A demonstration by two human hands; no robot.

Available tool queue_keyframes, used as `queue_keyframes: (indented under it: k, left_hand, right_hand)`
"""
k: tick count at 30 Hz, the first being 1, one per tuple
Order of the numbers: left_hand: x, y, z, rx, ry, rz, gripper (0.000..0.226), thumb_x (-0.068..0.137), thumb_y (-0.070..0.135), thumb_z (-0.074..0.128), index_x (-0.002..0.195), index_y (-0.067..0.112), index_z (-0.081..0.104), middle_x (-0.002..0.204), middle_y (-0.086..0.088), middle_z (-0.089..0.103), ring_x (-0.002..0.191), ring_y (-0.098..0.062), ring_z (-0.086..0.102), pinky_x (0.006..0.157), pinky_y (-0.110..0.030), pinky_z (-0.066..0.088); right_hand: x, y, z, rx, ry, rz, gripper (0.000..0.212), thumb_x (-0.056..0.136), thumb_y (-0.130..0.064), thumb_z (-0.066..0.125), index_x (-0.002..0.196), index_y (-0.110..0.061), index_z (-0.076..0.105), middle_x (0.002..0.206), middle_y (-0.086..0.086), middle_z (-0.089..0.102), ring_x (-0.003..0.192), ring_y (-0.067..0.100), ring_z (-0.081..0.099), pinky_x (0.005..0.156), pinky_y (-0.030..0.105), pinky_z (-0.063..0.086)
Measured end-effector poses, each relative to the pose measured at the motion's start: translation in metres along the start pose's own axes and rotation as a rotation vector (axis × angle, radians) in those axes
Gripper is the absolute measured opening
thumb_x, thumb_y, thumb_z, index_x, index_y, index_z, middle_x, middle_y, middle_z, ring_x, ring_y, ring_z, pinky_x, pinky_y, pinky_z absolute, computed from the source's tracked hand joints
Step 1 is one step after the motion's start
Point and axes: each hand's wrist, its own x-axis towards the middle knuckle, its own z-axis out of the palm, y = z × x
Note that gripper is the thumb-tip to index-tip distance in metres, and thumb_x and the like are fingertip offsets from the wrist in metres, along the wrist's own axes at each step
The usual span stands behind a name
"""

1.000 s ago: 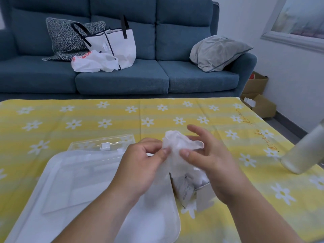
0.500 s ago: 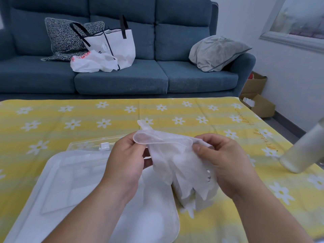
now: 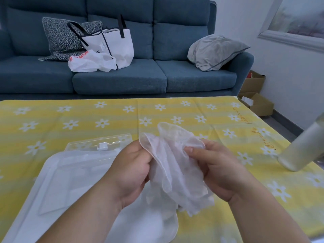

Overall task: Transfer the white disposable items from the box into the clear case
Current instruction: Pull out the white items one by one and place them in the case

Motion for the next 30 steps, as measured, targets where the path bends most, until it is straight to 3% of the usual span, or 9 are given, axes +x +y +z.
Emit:
queue_keyframes:
  k: [2, 5, 10, 14, 17, 19, 21, 26, 30]
  left_hand:
    - [0.000, 0.003, -0.001, 0.122, 0.128, 0.043, 0.036, 0.101, 0.006, 0.045, 0.084, 0.015, 0.075, 0.077, -0.001, 0.077, 0.069, -0.013, 0.072, 0.065, -0.031, 0.055]
    - [0.004, 0.008, -0.008, 0.221, 0.254, 0.122, 0.036, 0.099, 0.008, 0.045, 0.084, 0.015, 0.076, 0.081, -0.003, 0.078, 0.073, -0.015, 0.073, 0.072, -0.039, 0.057]
    - [0.004, 0.019, -0.020, 0.464, 0.359, 0.353, 0.038, 0.093, 0.026, 0.048, 0.070, -0.002, 0.062, 0.063, -0.022, 0.060, 0.056, -0.037, 0.052, 0.054, -0.030, 0.038]
    - [-0.005, 0.031, -0.020, 0.757, 0.416, 0.502, 0.041, 0.091, 0.024, 0.055, 0.056, 0.003, 0.052, 0.043, 0.004, 0.034, 0.043, -0.012, 0.029, 0.041, -0.020, 0.024]
    - [-0.009, 0.039, -0.017, 0.628, 0.347, 0.448, 0.044, 0.095, 0.024, 0.055, 0.060, -0.002, 0.054, 0.049, -0.008, 0.038, 0.048, -0.014, 0.031, 0.047, -0.024, 0.027]
    - [-0.012, 0.044, -0.015, 0.470, 0.280, 0.340, 0.036, 0.092, 0.013, 0.053, 0.059, -0.003, 0.051, 0.052, -0.013, 0.039, 0.050, -0.018, 0.031, 0.052, -0.034, 0.028]
    - [-0.014, 0.046, -0.014, 0.476, 0.276, 0.340, 0.033, 0.084, 0.016, 0.053, 0.056, -0.001, 0.047, 0.053, -0.016, 0.035, 0.052, -0.018, 0.030, 0.054, -0.036, 0.027]
    - [-0.011, 0.042, -0.026, 0.538, 0.315, 0.388, 0.042, 0.081, 0.036, 0.056, 0.066, -0.003, 0.060, 0.063, -0.030, 0.052, 0.055, -0.028, 0.044, 0.051, -0.045, 0.042]
    - [-0.008, 0.037, -0.044, 0.550, 0.343, 0.392, 0.038, 0.101, 0.024, 0.051, 0.073, -0.001, 0.061, 0.068, -0.023, 0.059, 0.059, -0.019, 0.048, 0.055, -0.030, 0.038]
  right_hand:
    - [0.001, -0.004, 0.003, 0.104, 0.100, -0.058, 0.009, 0.085, -0.001, 0.065, 0.083, 0.003, 0.073, 0.081, 0.018, 0.074, 0.071, 0.028, 0.070, 0.060, 0.032, 0.057]
    - [0.003, -0.011, -0.005, 0.198, 0.340, -0.097, 0.019, 0.092, 0.002, 0.058, 0.078, -0.001, 0.070, 0.070, 0.014, 0.074, 0.062, 0.022, 0.072, 0.057, 0.033, 0.059]
    - [0.014, 0.004, -0.027, -0.492, 0.586, -0.049, 0.022, 0.085, -0.002, 0.057, 0.091, -0.014, 0.075, 0.080, 0.009, 0.074, 0.072, 0.024, 0.066, 0.063, 0.031, 0.048]
    - [0.010, -0.001, -0.019, -0.874, 0.797, -0.256, 0.041, 0.086, -0.020, 0.064, 0.125, -0.030, 0.061, 0.115, -0.008, 0.062, 0.100, 0.010, 0.058, 0.079, 0.029, 0.042]
    - [-0.001, -0.006, 0.002, -0.526, 0.325, -0.402, 0.035, 0.075, -0.039, 0.076, 0.108, -0.026, 0.073, 0.104, -0.006, 0.074, 0.102, 0.011, 0.067, 0.085, 0.031, 0.050]
    - [-0.008, -0.003, 0.016, -0.305, -0.125, -0.294, 0.064, 0.066, -0.054, 0.079, 0.121, -0.022, 0.070, 0.117, 0.001, 0.073, 0.115, 0.019, 0.066, 0.098, 0.045, 0.051]
    - [-0.011, 0.001, 0.031, -0.317, -0.372, -0.224, 0.067, 0.072, -0.042, 0.078, 0.132, -0.019, 0.061, 0.127, 0.006, 0.067, 0.121, 0.029, 0.062, 0.102, 0.052, 0.049]
    - [-0.001, 0.009, 0.052, -0.471, -0.069, -0.335, 0.010, 0.092, -0.012, 0.068, 0.098, -0.011, 0.076, 0.087, -0.004, 0.074, 0.078, 0.010, 0.067, 0.078, 0.032, 0.055]
    - [0.004, -0.001, 0.054, -0.201, 0.010, -0.259, 0.030, 0.099, -0.013, 0.054, 0.077, -0.007, 0.075, 0.073, 0.007, 0.069, 0.067, 0.017, 0.063, 0.065, 0.030, 0.057]
